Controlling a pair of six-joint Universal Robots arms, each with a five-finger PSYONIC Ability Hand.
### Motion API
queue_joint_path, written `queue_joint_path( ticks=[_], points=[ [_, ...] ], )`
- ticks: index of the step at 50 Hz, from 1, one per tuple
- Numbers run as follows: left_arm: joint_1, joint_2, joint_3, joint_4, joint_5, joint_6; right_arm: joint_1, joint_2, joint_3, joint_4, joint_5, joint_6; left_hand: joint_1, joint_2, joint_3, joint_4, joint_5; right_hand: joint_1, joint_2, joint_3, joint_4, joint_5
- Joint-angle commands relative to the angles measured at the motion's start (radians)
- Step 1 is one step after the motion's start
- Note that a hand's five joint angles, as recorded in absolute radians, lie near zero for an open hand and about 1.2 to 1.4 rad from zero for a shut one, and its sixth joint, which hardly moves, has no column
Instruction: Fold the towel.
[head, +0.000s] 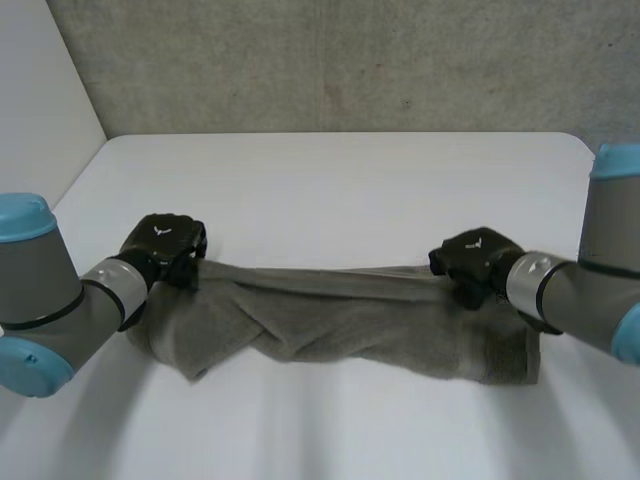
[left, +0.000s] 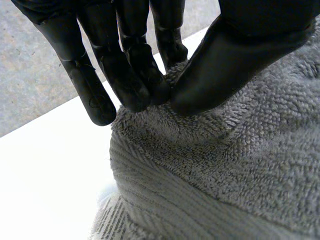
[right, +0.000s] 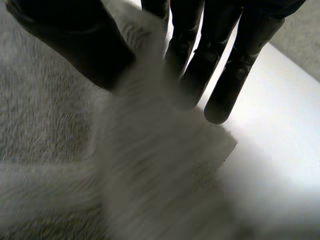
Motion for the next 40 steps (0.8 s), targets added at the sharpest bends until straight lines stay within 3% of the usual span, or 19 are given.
queue_joint_path(
  ticks=[1, 3, 5, 12, 21, 23, 26, 28, 29, 31, 36, 40],
  points=[
    [0.004, -0.008, -0.013, 0.000, 0.000, 0.082, -0.005, -0.023, 0.118, -0.056, -0.005, 0.052, -0.019, -0.109, -0.105, -0.119, -0.083, -0.340, -0.343, -0.351, -0.323, -0.346],
    [0.007, -0.010, -0.020, 0.001, 0.000, 0.097, -0.007, -0.025, 0.136, -0.058, -0.006, 0.061, -0.376, -0.466, -0.461, -0.475, -0.439, -0.420, -0.423, -0.431, -0.403, -0.426],
    [0.007, -0.010, -0.022, 0.003, 0.000, 0.103, -0.014, -0.031, 0.153, -0.058, -0.008, 0.064, -0.473, -0.563, -0.559, -0.573, -0.537, -0.444, -0.447, -0.455, -0.426, -0.450],
    [0.013, -0.014, -0.014, 0.004, -0.002, 0.116, -0.039, -0.078, 0.221, -0.061, -0.010, 0.050, -0.577, -0.667, -0.663, -0.677, -0.641, -0.458, -0.462, -0.470, -0.441, -0.465],
    [0.014, -0.030, -0.009, 0.006, -0.003, 0.159, -0.089, -0.085, 0.248, -0.093, -0.020, 0.040, -0.692, -0.781, -0.777, -0.791, -0.755, -0.300, -0.303, -0.311, -0.283, -0.306],
    [0.014, -0.048, -0.003, 0.006, -0.003, 0.185, -0.108, -0.088, 0.262, -0.119, -0.026, 0.014, -0.668, -0.758, -0.754, -0.768, -0.732, 0.112, 0.109, 0.101, 0.129, 0.106],
    [0.014, -0.057, -0.002, 0.004, -0.002, 0.203, -0.111, -0.100, 0.265, -0.122, -0.048, -0.003, -0.618, -0.708, -0.704, -0.718, -0.682, 0.279, 0.276, 0.268, 0.297, 0.273],
    [0.013, -0.076, 0.006, 0.006, 0.000, 0.234, -0.109, -0.109, 0.262, -0.119, -0.059, -0.008, -0.215, -0.305, -0.301, -0.315, -0.279, 0.280, 0.277, 0.269, 0.298, 0.274],
    [0.013, -0.076, 0.006, 0.006, 0.000, 0.234, -0.109, -0.109, 0.262, -0.119, -0.059, -0.008, -0.213, -0.303, -0.299, -0.313, -0.277, 0.280, 0.277, 0.269, 0.298, 0.274],
    [0.013, -0.105, 0.035, 0.004, 0.001, 0.267, -0.102, -0.134, 0.241, -0.117, -0.066, -0.013, 0.138, 0.048, 0.052, 0.038, 0.074, 0.280, 0.277, 0.269, 0.298, 0.274],
    [0.010, -0.137, 0.099, 0.004, -0.002, 0.307, -0.096, -0.148, 0.117, -0.119, -0.092, -0.002, 0.139, 0.049, 0.053, 0.039, 0.075, 0.280, 0.277, 0.269, 0.298, 0.274],
    [0.001, -0.179, 0.364, 0.003, -0.017, 0.349, -0.082, -0.112, -0.057, -0.133, -0.092, -0.005, 0.139, 0.049, 0.053, 0.039, 0.075, 0.280, 0.277, 0.269, 0.298, 0.274]
  ],
)
